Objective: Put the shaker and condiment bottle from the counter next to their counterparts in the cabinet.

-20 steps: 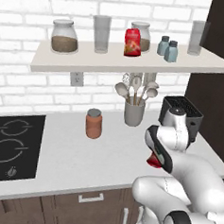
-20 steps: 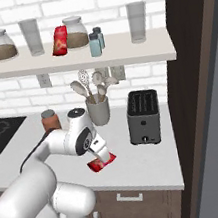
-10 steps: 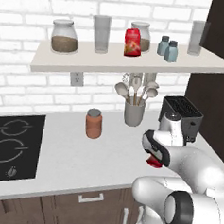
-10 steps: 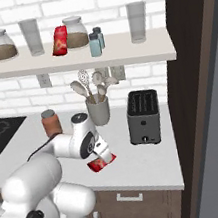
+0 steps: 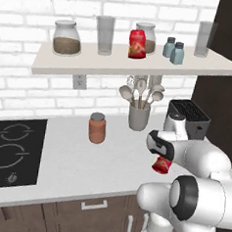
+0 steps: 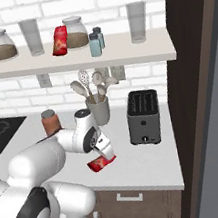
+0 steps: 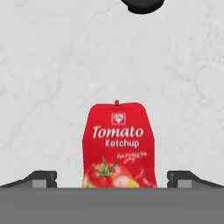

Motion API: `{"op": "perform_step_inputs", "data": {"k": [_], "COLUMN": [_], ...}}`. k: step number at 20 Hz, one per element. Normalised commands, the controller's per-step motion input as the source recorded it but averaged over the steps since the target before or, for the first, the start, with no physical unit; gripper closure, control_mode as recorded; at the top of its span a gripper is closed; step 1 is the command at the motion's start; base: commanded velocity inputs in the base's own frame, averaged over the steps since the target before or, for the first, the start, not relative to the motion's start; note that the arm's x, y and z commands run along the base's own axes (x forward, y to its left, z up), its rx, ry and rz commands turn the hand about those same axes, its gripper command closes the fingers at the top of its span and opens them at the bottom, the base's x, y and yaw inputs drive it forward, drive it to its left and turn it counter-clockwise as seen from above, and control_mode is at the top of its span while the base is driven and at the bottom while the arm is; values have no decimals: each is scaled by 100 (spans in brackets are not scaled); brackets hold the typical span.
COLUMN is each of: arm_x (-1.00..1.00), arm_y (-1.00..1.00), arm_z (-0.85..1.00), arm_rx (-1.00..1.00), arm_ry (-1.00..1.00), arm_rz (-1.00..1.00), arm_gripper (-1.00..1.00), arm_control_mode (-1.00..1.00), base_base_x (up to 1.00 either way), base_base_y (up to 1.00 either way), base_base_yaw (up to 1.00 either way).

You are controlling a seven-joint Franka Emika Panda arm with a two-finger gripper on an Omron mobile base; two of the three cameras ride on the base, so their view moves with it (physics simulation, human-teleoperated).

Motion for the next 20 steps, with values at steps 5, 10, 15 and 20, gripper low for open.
{"op": "perform_step_inputs", "data": {"k": [5,10,15,20], "arm_x": [0,0,0,0], "arm_y": [0,0,0,0], "arm_z": [-15,-10,-20,-19], "arm_rx": [0,0,0,0], "arm_ry": [6,3,12,17], "arm_rz": [0,0,0,0], "arm_gripper": [-100,-100,-100,-100], "arm_control_mode": [-100,-100,-100,-100], "base_base_x": [0,0,0,0], "base_base_y": [0,0,0,0], "base_base_yaw": [0,0,0,0]}}
